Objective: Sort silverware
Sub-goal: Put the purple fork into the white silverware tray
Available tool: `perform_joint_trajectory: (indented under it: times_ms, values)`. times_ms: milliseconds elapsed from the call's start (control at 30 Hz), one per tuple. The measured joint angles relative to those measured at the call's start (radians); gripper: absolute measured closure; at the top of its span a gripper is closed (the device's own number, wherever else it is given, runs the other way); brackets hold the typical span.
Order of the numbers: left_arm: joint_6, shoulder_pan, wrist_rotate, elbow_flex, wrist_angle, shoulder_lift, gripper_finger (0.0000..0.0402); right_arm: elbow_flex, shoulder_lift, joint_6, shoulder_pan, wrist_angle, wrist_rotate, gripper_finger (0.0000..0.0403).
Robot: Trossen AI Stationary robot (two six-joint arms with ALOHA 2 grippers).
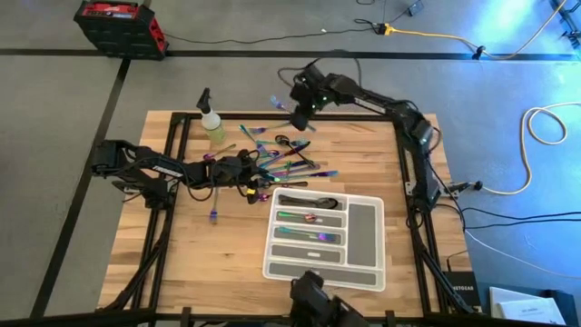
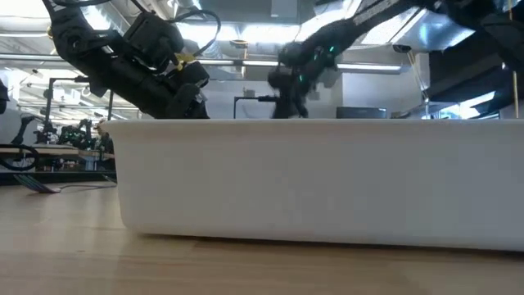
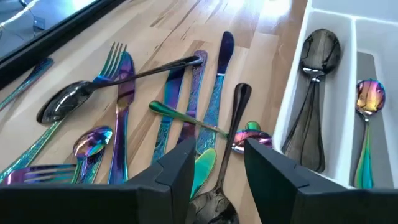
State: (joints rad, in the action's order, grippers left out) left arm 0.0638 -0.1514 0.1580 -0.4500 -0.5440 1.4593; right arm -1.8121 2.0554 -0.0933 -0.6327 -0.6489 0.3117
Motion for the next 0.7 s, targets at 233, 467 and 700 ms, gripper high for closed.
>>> perform_joint_trajectory:
  times_ms: [233,467,700]
  values:
    - [0.012,0.065,0.205,0.0,-0.156,0.0,0.0278,0.292,-0.173,0.159,0.125,0.41,-0.091,0.0402]
    - [-0.018,0.127,0.405,0.0,-0.299,0.0,0.0278,0.681,-0.3,0.353,0.282,1.031,-0.411,0.0402]
    - [-0.076,0.141,0.427,-0.005,-0.399,0.075,0.0278,0.835,-0.304,0.381,0.477,1.378,-0.648,0.0402]
